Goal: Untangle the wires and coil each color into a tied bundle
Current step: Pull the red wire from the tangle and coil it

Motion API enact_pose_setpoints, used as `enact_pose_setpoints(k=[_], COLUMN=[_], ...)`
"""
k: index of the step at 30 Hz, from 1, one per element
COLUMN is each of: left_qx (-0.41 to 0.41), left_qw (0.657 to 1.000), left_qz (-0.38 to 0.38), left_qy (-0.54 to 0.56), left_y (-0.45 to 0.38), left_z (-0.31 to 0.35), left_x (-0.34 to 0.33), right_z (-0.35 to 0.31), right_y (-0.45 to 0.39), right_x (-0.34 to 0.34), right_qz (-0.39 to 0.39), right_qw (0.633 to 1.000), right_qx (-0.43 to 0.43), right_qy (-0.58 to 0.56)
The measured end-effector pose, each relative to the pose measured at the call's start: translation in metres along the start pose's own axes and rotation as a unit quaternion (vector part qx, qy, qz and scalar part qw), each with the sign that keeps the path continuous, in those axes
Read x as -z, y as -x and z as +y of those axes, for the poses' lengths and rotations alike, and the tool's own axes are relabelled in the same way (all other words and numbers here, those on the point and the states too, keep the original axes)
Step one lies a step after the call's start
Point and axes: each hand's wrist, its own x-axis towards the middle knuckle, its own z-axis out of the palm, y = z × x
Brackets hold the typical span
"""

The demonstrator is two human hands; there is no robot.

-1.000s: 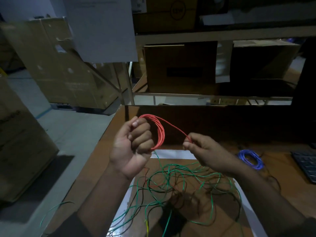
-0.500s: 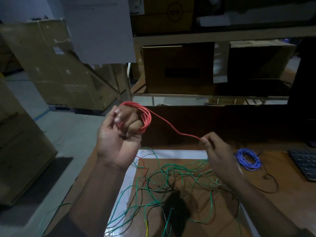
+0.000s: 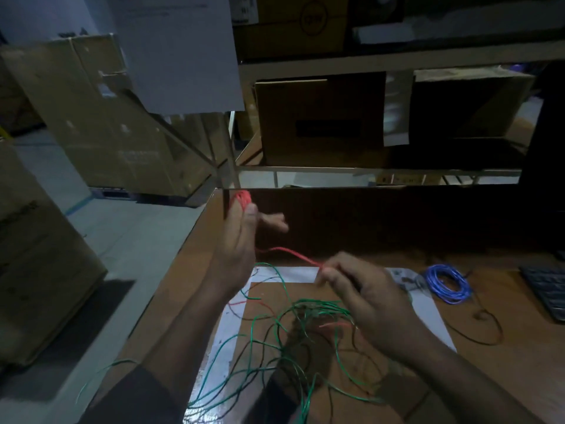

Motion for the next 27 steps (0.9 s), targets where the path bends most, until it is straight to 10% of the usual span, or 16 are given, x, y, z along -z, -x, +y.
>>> enact_pose_setpoints(k=[14,19,27], left_qx=[0.154,0.216,0.184], left_qw=[0.916,0.792,0.720], left_qz=[-0.248,-0.187,-0.141], left_qy=[0.276,0.540,0.654], left_y=[0.030,0.023,0.011], left_z=[0.012,0.014,0.007], left_x=[-0.022,-0.015,0.002], right_z=[0.024,0.041,0.057], right_y=[-0.066,-0.057,-0.028], right_x=[0.015,0.002,0.008], right_qz=[0.161,0.092,0.055], right_qw=[0.985,0.987,0.984], right_qx=[-0.054,-0.109,-0.118], right_qy=[0.021,0.073,0.124])
